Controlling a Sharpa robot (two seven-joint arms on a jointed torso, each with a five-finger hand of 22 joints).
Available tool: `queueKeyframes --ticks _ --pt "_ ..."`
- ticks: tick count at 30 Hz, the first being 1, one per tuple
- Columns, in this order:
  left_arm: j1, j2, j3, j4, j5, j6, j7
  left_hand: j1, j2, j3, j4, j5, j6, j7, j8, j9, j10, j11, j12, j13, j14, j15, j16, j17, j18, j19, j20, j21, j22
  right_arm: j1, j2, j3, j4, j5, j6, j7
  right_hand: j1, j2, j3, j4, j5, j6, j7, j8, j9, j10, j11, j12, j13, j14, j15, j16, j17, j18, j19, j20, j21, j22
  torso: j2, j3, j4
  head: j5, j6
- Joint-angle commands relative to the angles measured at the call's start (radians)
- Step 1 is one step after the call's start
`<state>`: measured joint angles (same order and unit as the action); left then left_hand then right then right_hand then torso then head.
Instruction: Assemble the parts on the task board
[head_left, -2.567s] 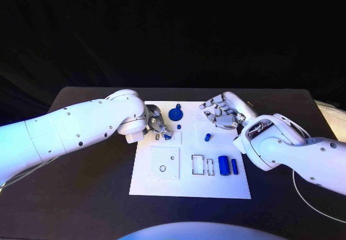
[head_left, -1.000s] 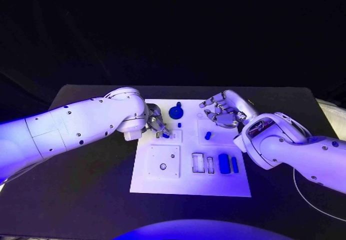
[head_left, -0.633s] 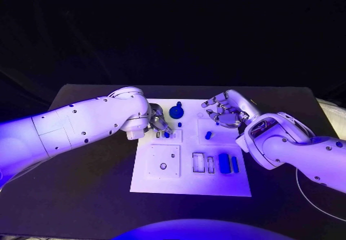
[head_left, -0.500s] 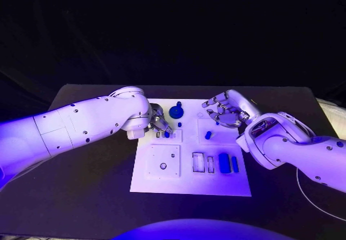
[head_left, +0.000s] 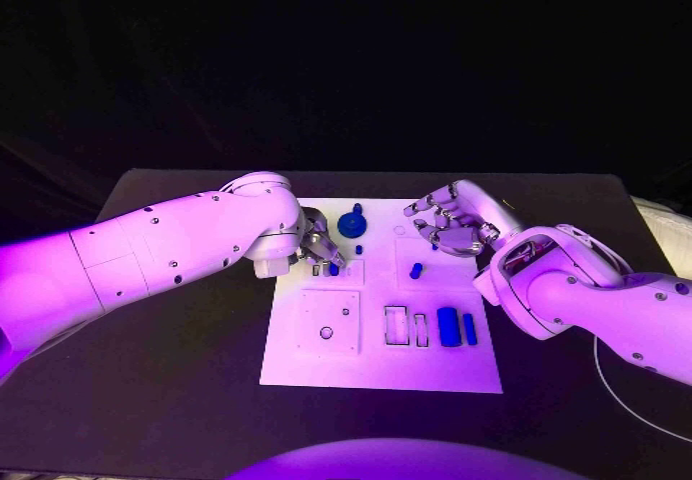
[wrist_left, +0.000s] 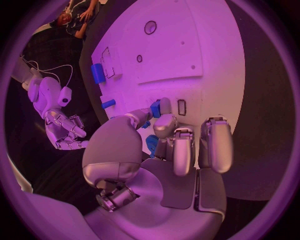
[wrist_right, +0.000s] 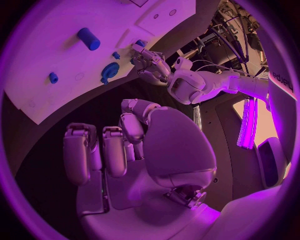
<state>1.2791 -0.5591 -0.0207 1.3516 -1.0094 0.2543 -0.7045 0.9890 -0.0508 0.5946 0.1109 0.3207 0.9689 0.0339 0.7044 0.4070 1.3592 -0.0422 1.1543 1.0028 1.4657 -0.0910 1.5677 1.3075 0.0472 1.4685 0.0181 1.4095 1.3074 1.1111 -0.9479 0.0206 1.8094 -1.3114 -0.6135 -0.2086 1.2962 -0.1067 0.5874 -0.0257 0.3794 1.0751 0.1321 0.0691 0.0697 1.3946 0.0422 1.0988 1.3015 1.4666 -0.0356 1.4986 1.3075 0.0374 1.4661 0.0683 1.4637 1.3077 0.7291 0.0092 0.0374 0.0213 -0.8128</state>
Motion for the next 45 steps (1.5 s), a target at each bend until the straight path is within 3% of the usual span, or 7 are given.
queueKeyframes --ticks 1,6,13,27,32,36,45 --pt "-0.008 0.003 -0.005 0.004 -0.004 0.027 -0.058 -0.022 -0.021 -0.017 -0.002 -0.004 0.020 -0.012 -0.004 -0.004 0.006 -0.003 0.005 0.003 0.105 -0.004 0.003 0.263 -0.010 0.053 -0.002 0.000 0.178 0.000 -0.001 0.000 0.002 -0.003 0.012 0.010 -0.011 -0.003 -0.005 -0.001 0.005 0.005 0.002 0.000 0.001 -0.003 -0.001 -0.005 -0.001 0.082 0.002 -0.005 0.163 0.008 0.011 0.002 -0.004 0.070 0.001 -0.0009 0.0006 -0.001 0.001" --pt "-0.008 -0.007 -0.003 0.011 -0.017 0.018 -0.059 -0.090 -0.062 -0.131 0.043 -0.022 0.038 -0.013 -0.005 -0.009 0.011 -0.003 0.010 0.010 0.105 -0.004 0.003 0.263 -0.011 0.054 -0.003 0.002 0.180 0.000 0.000 0.000 0.001 -0.003 0.012 0.011 -0.011 -0.003 -0.005 -0.001 0.005 0.005 0.002 0.000 0.001 -0.003 -0.001 -0.005 -0.001 0.082 0.002 -0.005 0.163 0.008 0.011 0.002 -0.004 0.070 0.000 -0.0008 0.0004 -0.001 0.001" --pt "-0.007 -0.033 0.002 0.035 -0.031 -0.010 -0.057 -0.077 -0.054 -0.298 0.095 -0.182 0.051 -0.019 -0.013 -0.022 0.018 -0.010 0.016 0.023 0.105 -0.009 0.003 0.263 -0.014 0.059 -0.008 0.014 0.189 0.000 0.001 0.000 -0.001 -0.002 0.011 0.011 -0.012 -0.003 -0.007 -0.001 0.005 0.004 0.002 -0.001 0.000 -0.004 -0.001 -0.008 -0.003 0.081 0.002 -0.007 0.160 0.008 0.010 0.002 -0.005 0.068 0.000 -0.0007 0.0008 -0.003 0.003" --pt "0.000 -0.078 0.050 0.098 -0.022 -0.038 -0.049 -0.035 -0.029 -0.419 0.155 -0.215 0.057 -0.021 -0.014 -0.032 0.022 -0.011 0.014 0.025 0.105 -0.011 0.003 0.263 -0.014 0.060 -0.010 0.012 0.191 0.000 0.001 0.000 -0.007 0.000 0.011 0.009 -0.012 -0.002 -0.006 -0.001 0.006 0.004 0.002 -0.001 0.000 -0.006 -0.001 -0.012 -0.005 0.080 0.002 -0.009 0.159 0.008 0.009 0.002 -0.006 0.067 0.000 -0.0009 -0.0006 -0.002 0.008" --pt "0.026 -0.102 0.074 0.116 0.001 0.010 -0.051 0.003 -0.027 -0.466 0.168 -0.216 0.011 -0.005 -0.034 -0.042 -0.046 0.003 -0.081 -0.087 0.105 -0.005 0.003 0.263 -0.004 0.046 -0.006 -0.037 0.169 0.000 0.000 0.000 -0.009 0.003 0.014 0.009 -0.012 -0.002 -0.006 -0.001 0.006 0.004 0.002 -0.001 0.000 -0.006 -0.001 -0.012 -0.005 0.080 0.002 -0.009 0.159 0.008 0.009 0.002 -0.006 0.067 0.000 0.0001 0.0000 -0.002 0.012" --pt "0.061 -0.101 0.079 0.075 0.007 0.067 -0.052 0.096 -0.019 -0.486 0.144 -0.186 -0.087 0.040 -0.106 -0.075 -0.195 0.041 -0.272 -0.310 0.105 0.023 0.003 0.263 0.010 0.020 0.014 -0.115 0.134 0.000 0.002 0.000 -0.010 0.004 0.016 0.009 -0.012 -0.002 -0.006 -0.001 0.006 0.004 0.002 -0.001 0.000 -0.006 -0.001 -0.012 -0.005 0.080 0.002 -0.009 0.159 0.008 0.009 0.002 -0.006 0.067 0.000 0.0000 -0.0003 -0.001 0.017" --pt "0.084 -0.025 0.067 -0.136 -0.023 0.053 0.026 0.154 -0.005 -0.542 0.166 -0.194 -0.069 0.049 -0.123 -0.088 -0.203 0.050 -0.277 -0.344 0.105 0.036 0.003 0.263 0.010 0.023 0.034 -0.108 0.140 0.000 0.008 -0.001 -0.017 0.010 0.017 0.010 -0.019 0.004 -0.014 0.004 -0.008 0.002 0.002 -0.002 0.000 -0.007 -0.001 -0.014 -0.006 0.080 0.002 -0.011 0.156 0.009 0.007 0.003 -0.008 0.064 0.001 -0.0030 0.0010 -0.001 0.027"
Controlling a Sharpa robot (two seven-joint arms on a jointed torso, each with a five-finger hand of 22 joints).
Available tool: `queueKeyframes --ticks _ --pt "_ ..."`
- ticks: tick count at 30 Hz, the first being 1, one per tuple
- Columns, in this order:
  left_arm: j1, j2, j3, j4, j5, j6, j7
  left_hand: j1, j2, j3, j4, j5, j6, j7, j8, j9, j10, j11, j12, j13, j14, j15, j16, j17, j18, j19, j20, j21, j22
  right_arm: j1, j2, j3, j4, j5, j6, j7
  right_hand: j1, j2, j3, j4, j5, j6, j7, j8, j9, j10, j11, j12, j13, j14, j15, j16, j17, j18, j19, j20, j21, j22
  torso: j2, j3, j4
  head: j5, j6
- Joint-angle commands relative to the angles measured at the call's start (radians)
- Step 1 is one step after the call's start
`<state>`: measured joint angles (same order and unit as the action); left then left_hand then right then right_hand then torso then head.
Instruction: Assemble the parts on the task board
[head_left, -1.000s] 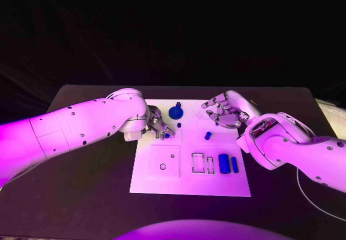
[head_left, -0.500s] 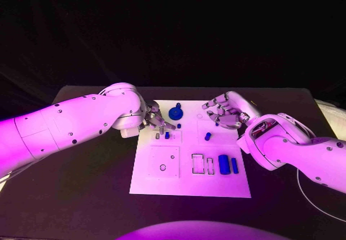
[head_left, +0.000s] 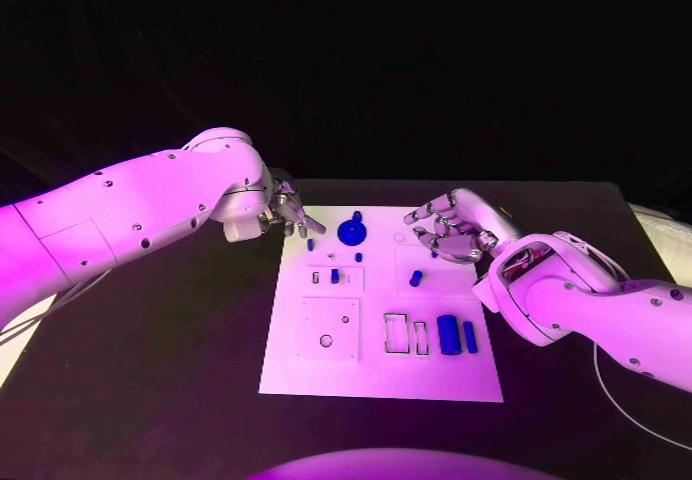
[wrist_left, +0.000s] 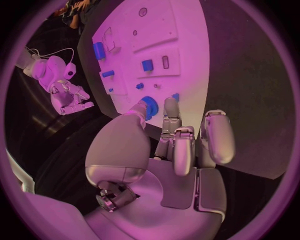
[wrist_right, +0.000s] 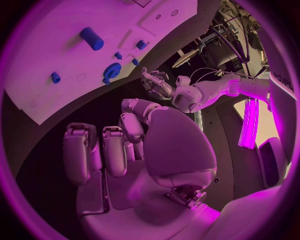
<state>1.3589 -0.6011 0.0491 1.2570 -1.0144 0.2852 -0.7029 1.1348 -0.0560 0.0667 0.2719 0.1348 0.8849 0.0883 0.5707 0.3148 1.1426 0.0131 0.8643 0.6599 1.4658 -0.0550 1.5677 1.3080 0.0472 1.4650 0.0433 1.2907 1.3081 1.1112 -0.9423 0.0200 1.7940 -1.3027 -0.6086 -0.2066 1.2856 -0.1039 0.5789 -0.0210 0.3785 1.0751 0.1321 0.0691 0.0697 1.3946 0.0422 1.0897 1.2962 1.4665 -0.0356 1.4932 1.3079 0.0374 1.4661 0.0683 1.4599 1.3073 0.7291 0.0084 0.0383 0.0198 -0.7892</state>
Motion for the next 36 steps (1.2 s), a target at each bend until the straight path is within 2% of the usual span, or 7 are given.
queueKeyframes --ticks 1,5,8,12,20,28,36 --pt "0.004 0.024 -0.005 -0.056 -0.023 0.023 0.032 0.009 0.000 -0.021 0.009 -0.015 0.021 -0.009 0.014 0.006 0.019 -0.007 0.017 0.000 0.105 -0.002 0.003 0.263 0.010 0.029 0.008 0.014 0.141 0.000 0.003 0.000 -0.002 0.002 0.012 0.008 -0.008 0.001 -0.005 -0.001 -0.007 0.002 0.002 -0.002 0.000 -0.007 -0.001 -0.005 -0.001 0.080 0.002 -0.006 0.156 0.009 0.007 0.003 -0.004 0.065 0.001 -0.0016 -0.0004 0.001 0.004" --pt "0.005 0.047 -0.013 -0.113 -0.041 0.040 0.052 -0.004 0.006 -0.062 0.018 -0.074 0.037 -0.017 0.023 0.014 0.041 -0.015 0.043 0.017 0.105 -0.009 0.003 0.263 0.007 0.035 0.002 0.027 0.148 0.000 0.005 0.000 -0.003 0.003 0.012 0.009 -0.008 0.001 -0.007 0.000 -0.012 0.002 0.002 -0.002 0.000 -0.007 -0.001 -0.005 -0.001 0.080 0.002 -0.006 0.155 0.009 0.007 0.003 -0.005 0.064 0.002 -0.0007 -0.0019 0.000 0.006" --pt "0.005 0.061 -0.018 -0.140 -0.070 0.065 0.061 -0.016 0.009 -0.093 0.019 -0.086 0.051 -0.025 0.035 0.024 0.058 -0.021 0.066 0.036 0.105 -0.015 0.003 0.263 0.006 0.037 -0.003 0.031 0.151 0.000 0.007 0.000 -0.004 0.004 0.012 0.010 -0.012 0.003 -0.014 0.002 -0.034 0.002 0.002 -0.002 0.000 -0.007 -0.001 -0.005 -0.001 0.080 0.002 -0.006 0.155 0.009 0.007 0.003 -0.005 0.063 0.003 -0.0006 -0.0027 0.002 0.004" --pt "0.003 0.076 -0.023 -0.165 -0.091 0.076 0.069 -0.026 0.011 -0.112 0.020 -0.088 0.055 -0.028 0.039 0.029 0.064 -0.025 0.073 0.043 0.105 -0.018 0.003 0.263 0.005 0.039 -0.007 0.036 0.153 0.000 0.009 0.000 -0.004 0.004 0.012 0.010 -0.015 0.004 -0.022 0.005 -0.054 0.001 0.001 -0.002 0.000 -0.007 -0.001 -0.005 -0.002 0.080 0.002 -0.006 0.155 0.009 0.007 0.003 -0.006 0.063 0.004 -0.0009 -0.0016 0.002 0.004" --pt "-0.002 0.110 -0.031 -0.211 -0.093 0.089 0.081 -0.030 0.026 -0.128 0.019 -0.088 0.058 -0.032 0.043 0.034 0.074 -0.028 0.086 0.055 0.105 -0.021 0.003 0.263 0.003 0.041 -0.010 0.044 0.158 0.000 0.013 0.000 -0.005 0.004 0.014 0.011 -0.014 0.005 -0.022 0.004 -0.056 0.001 0.001 -0.002 0.000 -0.007 -0.002 -0.005 -0.002 0.080 0.002 -0.007 0.155 0.009 0.007 0.003 -0.006 0.063 0.003 -0.0004 -0.0034 0.005 -0.001" --pt "-0.003 0.120 -0.033 -0.219 -0.078 0.099 0.084 -0.022 0.042 -0.136 0.017 -0.087 0.065 -0.036 0.047 0.039 0.085 -0.032 0.099 0.069 0.105 -0.024 0.003 0.263 0.001 0.044 -0.013 0.053 0.162 0.000 0.014 0.000 -0.005 0.004 0.016 0.010 -0.012 0.006 -0.022 0.002 -0.055 0.001 0.000 -0.002 0.000 -0.007 -0.002 -0.005 -0.002 0.080 0.002 -0.007 0.154 0.009 0.007 0.003 -0.006 0.063 0.001 0.0002 -0.0011 0.004 -0.004" --pt "-0.004 0.127 -0.034 -0.225 -0.070 0.125 0.083 0.020 0.058 -0.144 0.009 -0.087 0.070 -0.039 0.049 0.046 0.094 -0.034 0.106 0.074 0.105 -0.026 0.003 0.263 0.000 0.046 -0.015 0.058 0.166 0.000 0.015 0.000 -0.005 0.004 0.017 0.010 -0.008 0.006 -0.021 -0.002 -0.050 0.001 0.000 -0.002 0.000 -0.008 -0.003 -0.006 -0.002 0.080 0.001 -0.007 0.154 0.009 0.007 0.002 -0.006 0.063 0.001 0.0002 -0.0010 0.005 -0.005"
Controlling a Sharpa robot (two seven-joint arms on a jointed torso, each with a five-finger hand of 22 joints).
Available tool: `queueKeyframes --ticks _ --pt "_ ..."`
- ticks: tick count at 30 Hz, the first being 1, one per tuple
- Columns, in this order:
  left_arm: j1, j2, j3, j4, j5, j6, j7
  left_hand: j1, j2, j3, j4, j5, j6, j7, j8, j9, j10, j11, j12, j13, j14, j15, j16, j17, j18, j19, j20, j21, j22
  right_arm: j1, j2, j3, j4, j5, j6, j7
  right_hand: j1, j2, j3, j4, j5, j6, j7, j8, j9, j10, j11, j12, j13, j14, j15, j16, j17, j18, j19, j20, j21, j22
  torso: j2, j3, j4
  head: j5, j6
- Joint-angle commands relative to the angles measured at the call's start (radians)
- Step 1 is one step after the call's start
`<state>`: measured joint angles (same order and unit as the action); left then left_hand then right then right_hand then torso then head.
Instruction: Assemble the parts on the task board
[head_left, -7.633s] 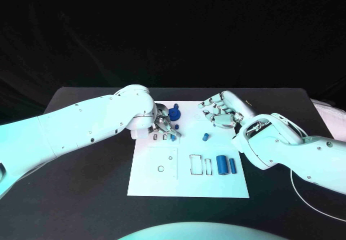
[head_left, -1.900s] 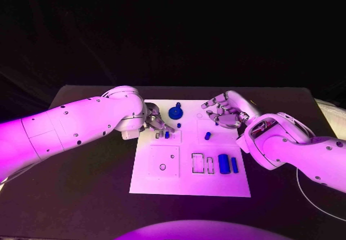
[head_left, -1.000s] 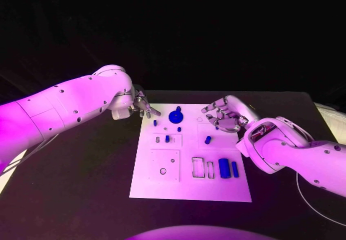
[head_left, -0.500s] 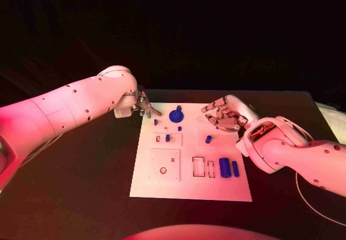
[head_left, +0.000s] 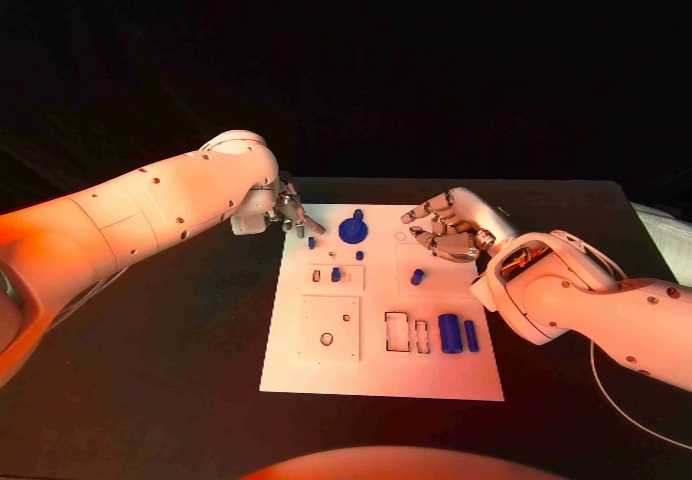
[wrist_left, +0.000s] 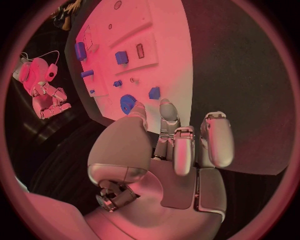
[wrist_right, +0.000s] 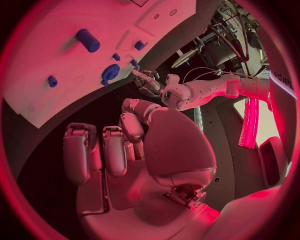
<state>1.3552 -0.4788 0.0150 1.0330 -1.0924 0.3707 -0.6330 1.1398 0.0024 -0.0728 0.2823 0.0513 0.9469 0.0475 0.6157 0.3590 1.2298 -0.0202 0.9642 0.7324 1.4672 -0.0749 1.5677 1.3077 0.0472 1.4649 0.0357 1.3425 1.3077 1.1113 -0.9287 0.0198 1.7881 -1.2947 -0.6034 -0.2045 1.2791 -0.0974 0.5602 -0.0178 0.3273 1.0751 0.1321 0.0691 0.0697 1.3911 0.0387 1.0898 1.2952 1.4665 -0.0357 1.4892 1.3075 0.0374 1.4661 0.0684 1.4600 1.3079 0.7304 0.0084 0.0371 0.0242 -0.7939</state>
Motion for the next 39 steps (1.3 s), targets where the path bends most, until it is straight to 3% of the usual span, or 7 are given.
queueKeyframes --ticks 1,18,25,32,36,39 --pt "-0.001 0.006 0.000 -0.002 0.009 0.042 0.014 0.019 0.001 -0.005 -0.002 -0.003 0.009 0.002 0.005 0.002 0.007 -0.001 0.007 0.002 0.104 -0.006 0.003 0.263 0.000 0.047 -0.008 0.007 0.167 0.000 0.002 0.000 0.000 -0.004 0.012 0.008 -0.001 0.000 -0.002 -0.005 0.001 0.001 0.000 -0.002 0.000 -0.005 0.001 -0.006 -0.001 0.080 0.001 -0.003 0.155 0.009 0.007 0.002 -0.006 0.062 0.000 0.0001 0.0002 0.000 -0.001" --pt "-0.008 0.019 -0.003 -0.016 0.021 0.068 0.019 0.039 0.010 -0.010 -0.005 -0.003 0.013 0.000 0.007 0.007 0.008 -0.002 0.006 0.000 0.104 -0.006 0.003 0.263 -0.001 0.047 -0.008 0.007 0.167 0.000 0.004 0.000 0.001 -0.004 0.014 0.008 0.001 0.000 -0.002 -0.006 0.005 0.001 0.000 -0.002 0.000 -0.005 0.001 -0.006 -0.001 0.080 0.001 -0.003 0.155 0.010 0.006 0.002 -0.007 0.061 0.000 -0.0002 0.0003 0.001 -0.002" --pt "-0.008 0.020 -0.003 -0.017 0.023 0.054 0.018 0.075 0.038 -0.002 -0.013 -0.003 0.016 -0.001 0.010 0.014 0.010 -0.004 0.007 -0.002 0.104 -0.007 0.003 0.263 0.000 0.047 -0.009 0.006 0.168 0.000 0.004 0.000 0.000 -0.004 0.016 0.008 0.001 0.000 -0.002 -0.006 0.005 0.001 0.000 -0.002 0.000 -0.005 0.001 -0.006 -0.001 0.080 0.001 -0.003 0.155 0.010 0.006 0.002 -0.007 0.061 0.000 -0.0003 0.0002 0.000 -0.003" --pt "-0.009 0.022 -0.003 -0.018 0.031 0.044 0.019 0.199 0.087 0.065 -0.081 -0.002 0.004 -0.010 0.007 0.021 0.006 -0.012 -0.001 -0.010 0.104 -0.013 0.003 0.263 0.001 0.046 -0.013 0.000 0.167 0.000 0.004 0.000 0.001 -0.004 0.017 0.008 0.001 0.000 -0.002 -0.007 0.007 0.001 0.000 -0.002 0.000 -0.005 0.001 -0.005 -0.001 0.080 0.001 -0.004 0.154 0.009 0.007 0.002 -0.006 0.062 0.000 0.0000 0.0006 0.000 -0.005" --pt "-0.009 0.024 -0.003 -0.020 0.034 0.040 0.019 0.284 0.104 0.129 -0.136 -0.001 -0.013 -0.013 -0.003 0.021 -0.003 -0.016 -0.015 -0.021 0.104 -0.016 0.003 0.263 0.001 0.045 -0.016 -0.002 0.167 0.000 0.004 0.000 0.001 -0.004 0.019 0.009 0.001 0.000 -0.002 -0.007 0.007 0.001 0.000 -0.002 0.000 -0.005 0.001 -0.005 -0.001 0.080 0.001 -0.004 0.154 0.009 0.007 0.002 -0.006 0.062 0.000 -0.0002 0.0004 0.000 -0.006" --pt "-0.010 0.025 -0.004 -0.021 0.034 0.034 0.018 0.310 0.105 0.189 -0.159 -0.001 -0.022 -0.003 -0.010 0.022 -0.006 -0.008 -0.027 -0.032 0.104 -0.012 0.003 0.263 0.001 0.044 -0.016 -0.005 0.167 0.000 0.004 0.000 0.001 -0.004 0.021 0.008 0.001 0.000 -0.002 -0.007 0.007 0.001 0.000 -0.002 0.000 -0.005 0.001 -0.005 -0.001 0.080 0.001 -0.004 0.154 0.009 0.007 0.002 -0.006 0.062 0.000 -0.0003 -0.0002 0.001 -0.006"
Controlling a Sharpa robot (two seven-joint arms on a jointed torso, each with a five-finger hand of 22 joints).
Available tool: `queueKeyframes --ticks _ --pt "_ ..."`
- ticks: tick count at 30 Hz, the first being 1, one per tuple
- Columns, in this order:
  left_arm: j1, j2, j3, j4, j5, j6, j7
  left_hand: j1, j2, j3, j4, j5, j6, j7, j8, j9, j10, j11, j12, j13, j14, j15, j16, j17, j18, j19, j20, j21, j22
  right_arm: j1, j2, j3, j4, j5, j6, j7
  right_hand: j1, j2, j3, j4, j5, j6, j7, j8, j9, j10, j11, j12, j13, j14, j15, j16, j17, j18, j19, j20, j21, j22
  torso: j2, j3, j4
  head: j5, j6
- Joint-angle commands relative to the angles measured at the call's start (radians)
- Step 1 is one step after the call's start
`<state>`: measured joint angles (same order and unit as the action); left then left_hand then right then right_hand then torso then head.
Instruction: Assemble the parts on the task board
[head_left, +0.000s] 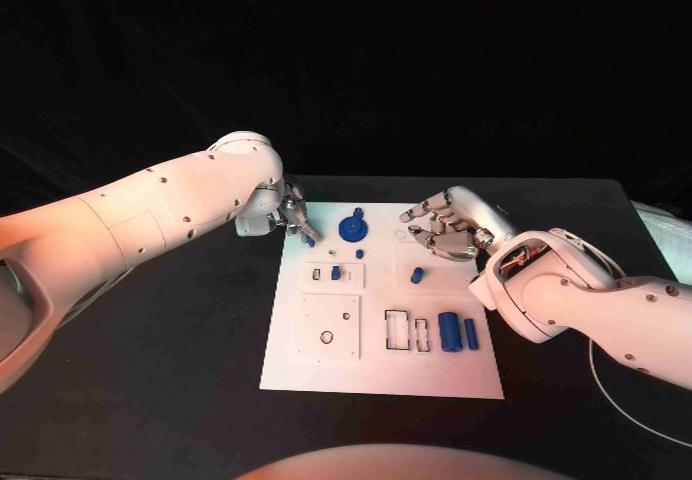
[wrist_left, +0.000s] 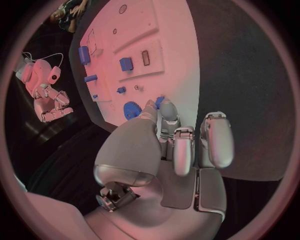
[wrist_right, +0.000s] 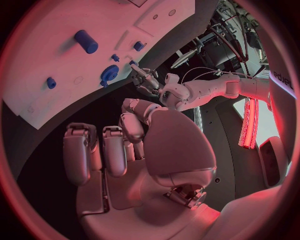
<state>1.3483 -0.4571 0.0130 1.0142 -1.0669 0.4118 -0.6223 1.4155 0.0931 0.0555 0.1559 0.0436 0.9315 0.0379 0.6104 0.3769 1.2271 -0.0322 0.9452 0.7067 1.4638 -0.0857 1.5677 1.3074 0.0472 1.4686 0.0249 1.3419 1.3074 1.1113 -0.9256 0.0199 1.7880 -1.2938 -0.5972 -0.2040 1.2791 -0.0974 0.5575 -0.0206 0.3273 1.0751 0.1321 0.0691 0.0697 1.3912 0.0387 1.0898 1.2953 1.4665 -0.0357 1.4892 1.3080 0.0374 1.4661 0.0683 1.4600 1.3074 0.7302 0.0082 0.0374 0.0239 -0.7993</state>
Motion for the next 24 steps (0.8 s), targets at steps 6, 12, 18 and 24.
queueKeyframes --ticks 6,12,18,24 --pt "-0.003 0.002 -0.003 -0.002 0.014 -0.008 0.009 -0.008 -0.057 0.243 -0.057 0.032 -0.014 0.016 -0.008 0.019 0.001 0.009 -0.021 -0.027 0.107 0.010 0.003 0.263 0.002 0.041 0.004 -0.007 0.169 0.000 0.001 0.000 0.001 -0.005 0.018 0.007 0.001 0.000 0.001 -0.004 0.006 0.001 0.000 -0.002 0.000 -0.005 0.001 -0.005 -0.001 0.080 0.001 -0.004 0.153 0.009 0.007 0.002 -0.007 0.063 -0.001 0.0002 0.0002 0.001 -0.002" --pt "-0.004 -0.013 -0.004 0.012 0.076 -0.003 0.002 -0.068 -0.116 0.390 -0.080 0.082 -0.009 0.017 0.002 0.038 0.011 0.012 -0.019 -0.034 0.107 0.011 0.003 0.263 0.001 0.042 0.007 -0.009 0.172 0.000 0.000 0.000 0.001 -0.010 0.019 0.002 0.001 0.000 0.001 -0.004 0.006 0.001 0.000 -0.002 0.000 -0.005 0.001 -0.005 -0.001 0.080 0.001 -0.004 0.153 0.009 0.007 0.002 -0.007 0.063 -0.002 0.0007 0.0014 -0.002 -0.002" --pt "-0.003 -0.057 -0.005 0.072 0.185 -0.033 -0.015 -0.133 -0.158 0.497 -0.107 0.139 0.001 0.014 0.014 0.055 0.031 0.012 -0.003 -0.021 0.107 0.009 0.003 0.263 0.001 0.043 0.008 -0.011 0.174 0.000 -0.001 0.000 0.001 -0.010 0.021 0.002 0.001 0.000 0.000 -0.004 0.008 0.001 0.001 -0.002 0.000 -0.004 0.001 -0.003 0.000 0.080 0.001 -0.003 0.155 0.009 0.007 0.002 -0.007 0.062 -0.003 0.0009 0.0027 0.001 -0.003" --pt "-0.003 -0.124 -0.007 0.179 0.240 -0.087 -0.011 -0.175 -0.182 0.543 -0.128 0.208 0.010 0.011 0.023 0.065 0.052 0.007 0.022 0.007 0.107 0.006 0.003 0.263 0.000 0.046 0.005 -0.004 0.178 0.000 -0.002 0.000 0.000 -0.009 0.022 0.004 0.001 0.000 0.000 -0.004 0.008 0.001 0.001 -0.002 0.000 -0.004 0.001 -0.003 0.000 0.080 0.001 -0.003 0.155 0.009 0.007 0.002 -0.007 0.062 -0.005 0.0024 0.0044 0.003 -0.005"
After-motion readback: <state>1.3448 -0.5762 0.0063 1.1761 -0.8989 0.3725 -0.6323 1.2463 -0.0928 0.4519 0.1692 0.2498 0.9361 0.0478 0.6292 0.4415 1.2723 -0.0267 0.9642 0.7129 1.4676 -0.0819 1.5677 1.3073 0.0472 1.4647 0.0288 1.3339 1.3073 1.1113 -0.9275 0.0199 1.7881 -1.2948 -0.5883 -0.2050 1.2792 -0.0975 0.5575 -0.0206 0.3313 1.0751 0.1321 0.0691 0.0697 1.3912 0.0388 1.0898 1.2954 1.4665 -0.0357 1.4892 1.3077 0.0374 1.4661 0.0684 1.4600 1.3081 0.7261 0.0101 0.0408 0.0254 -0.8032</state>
